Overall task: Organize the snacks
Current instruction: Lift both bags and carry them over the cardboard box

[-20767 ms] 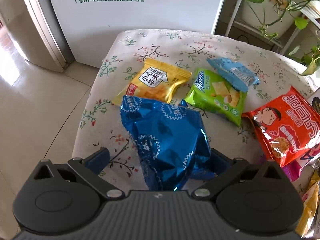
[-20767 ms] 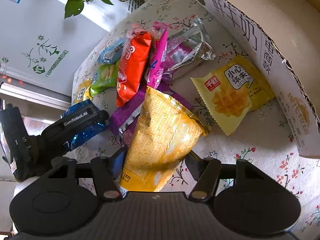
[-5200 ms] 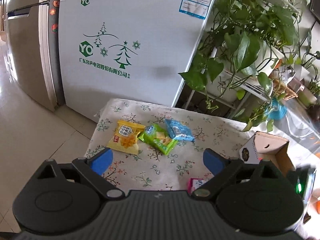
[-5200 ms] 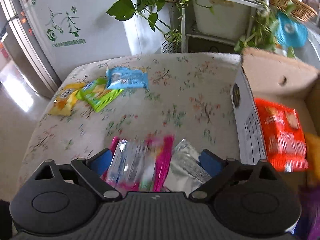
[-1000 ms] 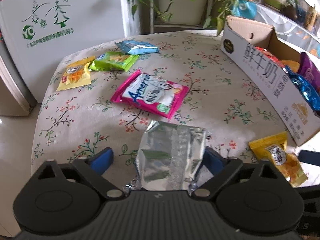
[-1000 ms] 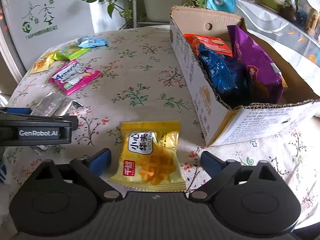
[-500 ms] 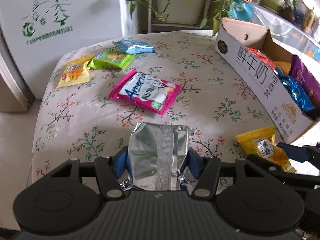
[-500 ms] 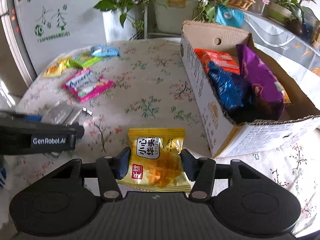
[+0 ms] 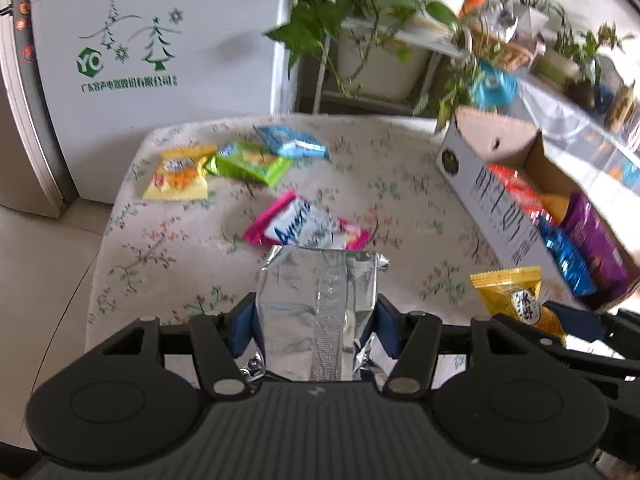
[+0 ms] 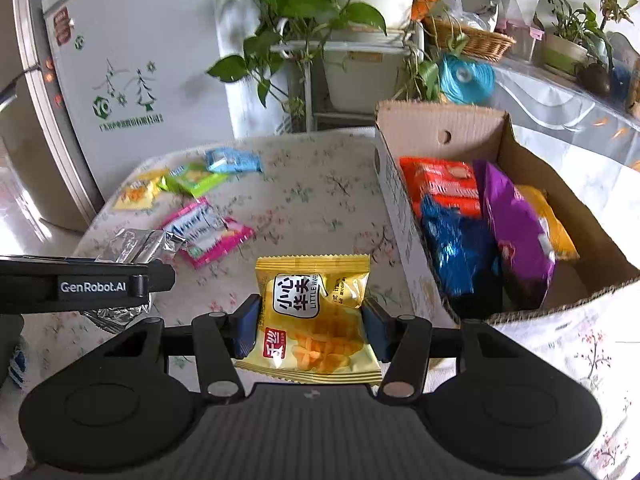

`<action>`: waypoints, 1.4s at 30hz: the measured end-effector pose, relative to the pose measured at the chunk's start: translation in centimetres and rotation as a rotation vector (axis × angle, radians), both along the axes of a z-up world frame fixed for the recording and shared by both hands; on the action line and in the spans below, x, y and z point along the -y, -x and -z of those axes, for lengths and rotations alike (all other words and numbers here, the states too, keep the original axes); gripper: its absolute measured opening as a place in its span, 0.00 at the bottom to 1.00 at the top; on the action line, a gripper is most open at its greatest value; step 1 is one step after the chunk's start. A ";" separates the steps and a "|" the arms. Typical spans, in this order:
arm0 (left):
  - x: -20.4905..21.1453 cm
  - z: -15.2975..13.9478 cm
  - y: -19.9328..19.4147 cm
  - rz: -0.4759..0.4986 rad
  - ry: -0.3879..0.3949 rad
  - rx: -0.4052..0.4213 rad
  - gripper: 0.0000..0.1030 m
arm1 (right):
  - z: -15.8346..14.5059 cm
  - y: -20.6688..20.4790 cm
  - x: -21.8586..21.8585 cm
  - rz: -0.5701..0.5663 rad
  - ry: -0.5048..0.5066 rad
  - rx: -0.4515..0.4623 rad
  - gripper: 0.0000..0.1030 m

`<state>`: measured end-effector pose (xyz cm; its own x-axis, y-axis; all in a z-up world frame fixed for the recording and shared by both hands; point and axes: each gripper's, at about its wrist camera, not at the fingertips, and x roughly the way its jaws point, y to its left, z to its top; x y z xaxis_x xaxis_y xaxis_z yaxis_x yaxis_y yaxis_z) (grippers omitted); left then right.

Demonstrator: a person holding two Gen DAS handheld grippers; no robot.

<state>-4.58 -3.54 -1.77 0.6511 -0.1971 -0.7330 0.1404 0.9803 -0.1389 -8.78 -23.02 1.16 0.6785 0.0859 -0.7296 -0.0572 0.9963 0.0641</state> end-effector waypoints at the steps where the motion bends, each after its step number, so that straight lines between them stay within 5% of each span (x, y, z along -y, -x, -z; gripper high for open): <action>1: -0.2 -0.3 0.1 -0.006 0.010 0.010 0.57 | -0.3 -0.1 0.1 -0.005 -0.013 0.004 0.59; 16: -1.5 -3.9 0.4 -0.030 0.088 0.119 0.57 | -5.6 -2.9 2.8 -0.085 -0.027 0.142 0.59; 25: -0.7 -6.3 0.4 -0.024 0.099 0.179 0.57 | -8.7 -5.8 8.8 0.022 -0.152 0.208 0.59; 42: 9.6 -7.4 -3.5 0.107 0.176 0.163 0.57 | -9.6 -8.2 14.2 0.153 -0.233 0.210 0.59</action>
